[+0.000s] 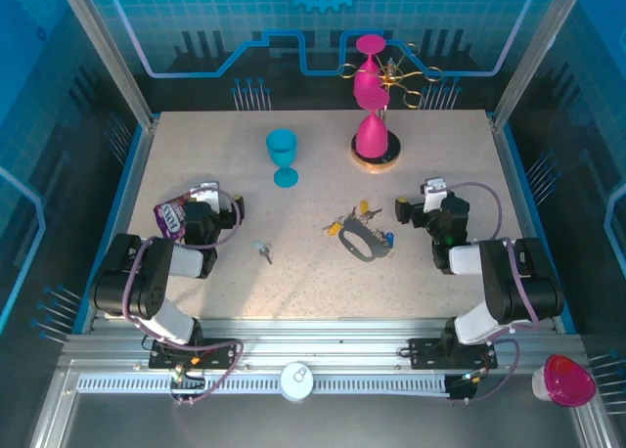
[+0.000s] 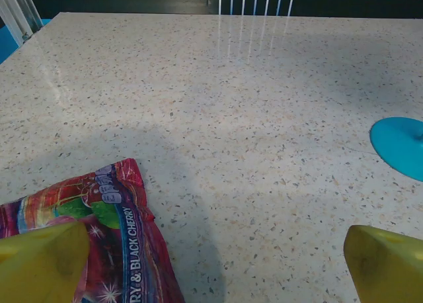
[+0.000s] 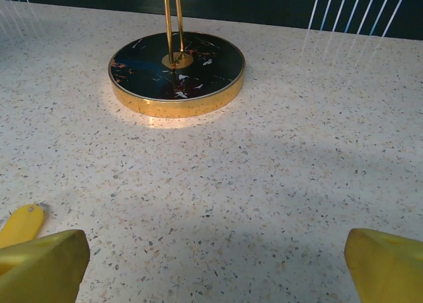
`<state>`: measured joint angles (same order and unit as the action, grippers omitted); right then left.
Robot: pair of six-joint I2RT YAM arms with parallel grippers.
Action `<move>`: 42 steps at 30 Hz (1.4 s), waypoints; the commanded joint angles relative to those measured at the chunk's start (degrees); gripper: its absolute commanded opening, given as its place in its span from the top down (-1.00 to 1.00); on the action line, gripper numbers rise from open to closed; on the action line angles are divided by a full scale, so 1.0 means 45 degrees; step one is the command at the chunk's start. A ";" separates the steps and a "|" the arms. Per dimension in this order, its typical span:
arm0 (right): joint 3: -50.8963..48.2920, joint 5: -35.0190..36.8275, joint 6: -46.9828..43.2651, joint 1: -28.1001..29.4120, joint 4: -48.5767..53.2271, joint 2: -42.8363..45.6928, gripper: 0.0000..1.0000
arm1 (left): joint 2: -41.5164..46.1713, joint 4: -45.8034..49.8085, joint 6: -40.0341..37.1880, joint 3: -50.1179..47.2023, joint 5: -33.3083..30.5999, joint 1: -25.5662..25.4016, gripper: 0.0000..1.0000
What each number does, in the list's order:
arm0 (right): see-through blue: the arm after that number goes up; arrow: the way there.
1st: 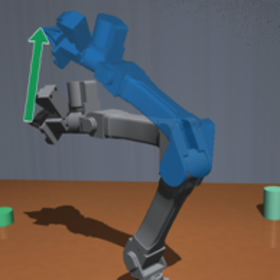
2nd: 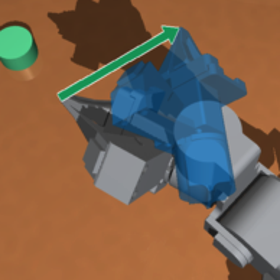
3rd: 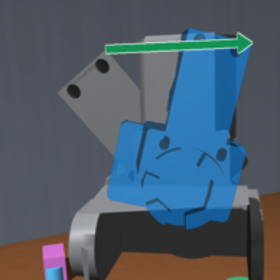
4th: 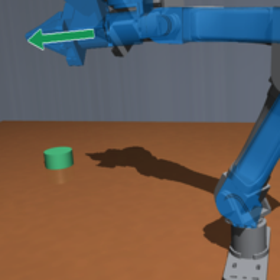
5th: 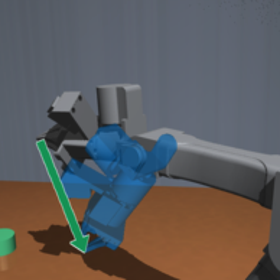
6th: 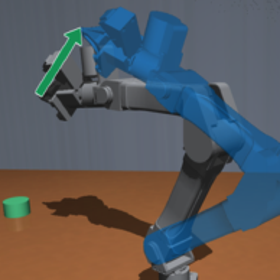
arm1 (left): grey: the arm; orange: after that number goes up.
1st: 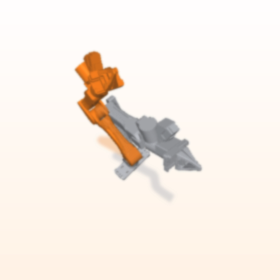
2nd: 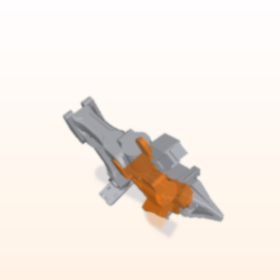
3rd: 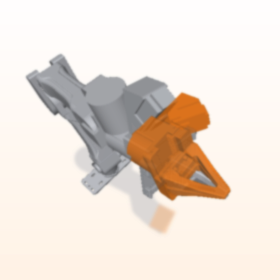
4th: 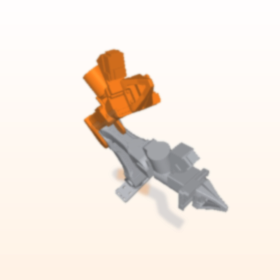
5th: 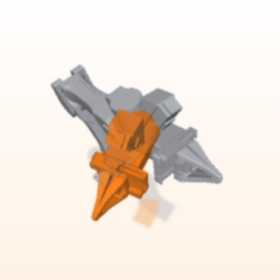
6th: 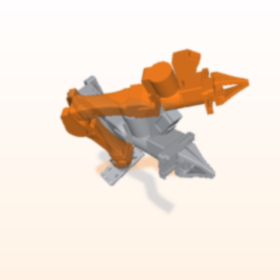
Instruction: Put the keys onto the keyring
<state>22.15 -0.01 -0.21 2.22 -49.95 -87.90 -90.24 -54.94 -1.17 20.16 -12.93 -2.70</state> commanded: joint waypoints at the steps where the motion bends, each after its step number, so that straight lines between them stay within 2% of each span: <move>1: 0.0239 0.0207 -0.0046 0.0110 -0.0067 -0.0077 -0.99 | 0.0207 0.0061 0.0299 0.0264 0.0349 0.0131 -0.99; 24: 0.0166 -0.0044 0.0030 -0.0004 -0.0163 -0.0077 -1.00 | 0.0228 0.0179 0.0371 0.0323 0.0629 0.0267 -0.99; 27: 0.0093 -0.0526 0.0019 -0.0151 -0.0140 0.0224 -0.86 | 0.0329 0.0015 0.0357 0.0197 0.0665 0.0268 -0.99; 30: 0.0373 -0.0342 0.0063 -0.0153 0.1528 0.1690 -0.84 | 0.1242 0.0575 0.0391 0.0050 0.0532 0.0268 -0.99; 35: 0.1229 0.0392 0.0395 -0.0059 0.4872 0.4181 -0.76 | 0.3352 0.3338 0.0465 0.0706 0.0502 0.0269 -0.99; 38: 0.1678 0.0928 0.1854 0.0024 0.6805 0.5118 -0.62 | 0.4477 0.4488 0.1014 0.0917 0.0578 0.0268 -0.99; 42: 0.2369 0.1112 0.4318 0.0173 1.0179 0.6027 -0.48 | 0.5971 0.7055 0.2315 0.1676 0.1128 0.0268 -0.99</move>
<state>30.89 2.92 9.37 2.24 -19.59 -62.48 -66.94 -33.56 4.32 24.62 -10.33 -1.98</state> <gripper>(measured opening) 0.748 0.995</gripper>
